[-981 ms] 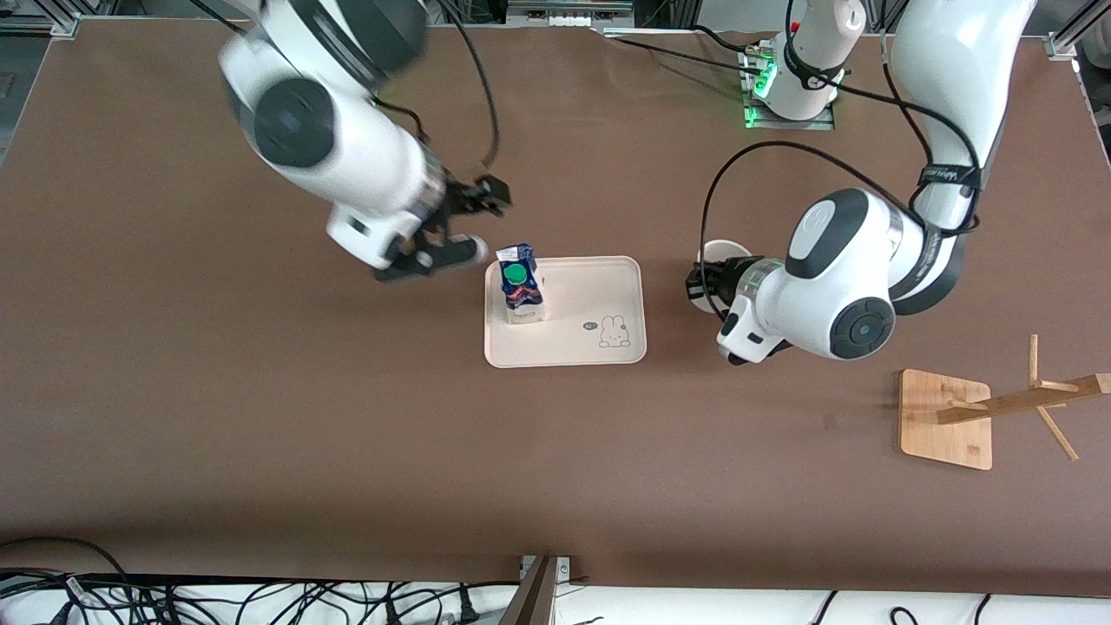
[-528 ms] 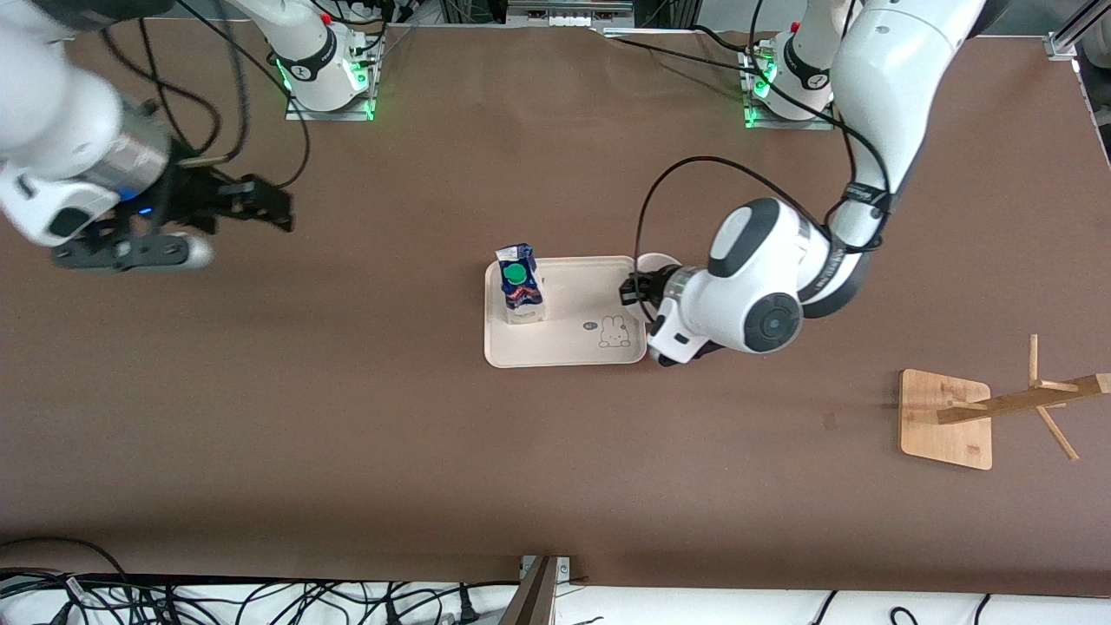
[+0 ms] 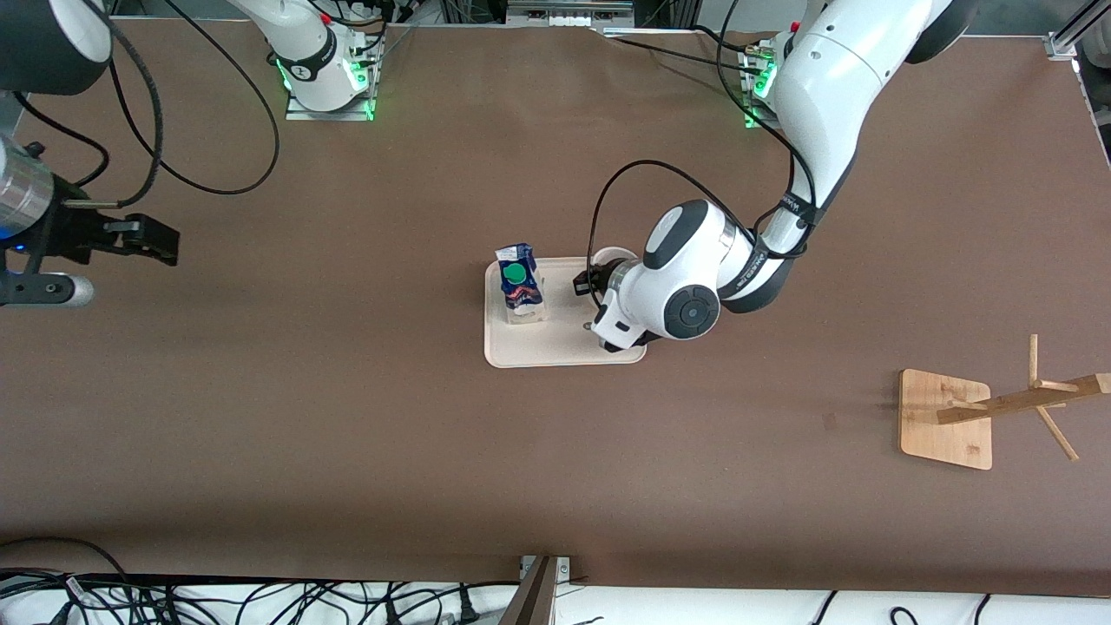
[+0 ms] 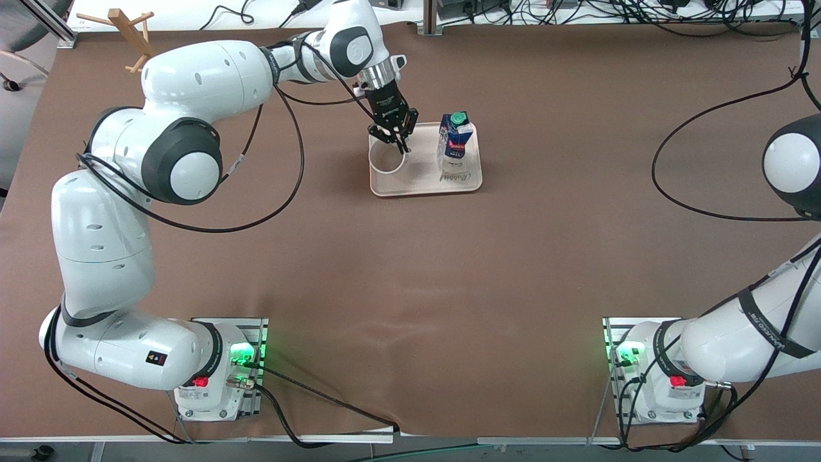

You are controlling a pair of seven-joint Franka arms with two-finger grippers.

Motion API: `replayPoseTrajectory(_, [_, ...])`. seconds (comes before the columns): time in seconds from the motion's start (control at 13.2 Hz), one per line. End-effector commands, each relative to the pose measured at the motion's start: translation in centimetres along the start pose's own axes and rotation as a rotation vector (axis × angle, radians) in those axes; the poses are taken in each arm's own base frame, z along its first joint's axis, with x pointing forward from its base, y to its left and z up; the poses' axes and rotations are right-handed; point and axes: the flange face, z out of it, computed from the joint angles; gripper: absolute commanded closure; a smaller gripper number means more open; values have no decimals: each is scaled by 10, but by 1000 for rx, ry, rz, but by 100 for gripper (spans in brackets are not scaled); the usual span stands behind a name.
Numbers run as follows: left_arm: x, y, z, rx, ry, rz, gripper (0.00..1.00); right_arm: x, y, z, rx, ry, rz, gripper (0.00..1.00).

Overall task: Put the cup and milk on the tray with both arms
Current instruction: 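Withdraw the right gripper while the left gripper lowers the mug onto the tray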

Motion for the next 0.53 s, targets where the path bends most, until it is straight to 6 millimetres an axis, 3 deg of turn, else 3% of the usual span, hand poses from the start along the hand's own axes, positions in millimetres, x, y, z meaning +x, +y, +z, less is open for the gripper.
replayPoseTrajectory(0.0, [4, 3, -3, 13, 20, 0, 100, -24, 46, 6, 21, 26, -93, 0])
replayPoseTrajectory(0.08, [6, 2, 2, 18, 15, -4, 100, -33, 49, 8, 29, 9, -119, 0])
replayPoseTrajectory(0.15, [8, 0, 6, 24, 9, -8, 94, -41, 63, 19, 34, -7, -99, 0])
replayPoseTrajectory(0.3, [14, -5, 7, 29, 11, -18, 86, -49, 63, 21, 30, 52, -104, 0])
replayPoseTrajectory(0.38, [15, -6, 9, 32, 9, -20, 59, -49, 67, 21, 28, 72, -90, 0])
replayPoseTrajectory(0.45, [18, -8, 9, 34, 11, -7, 1, -48, 69, 20, 18, 76, -87, 0])
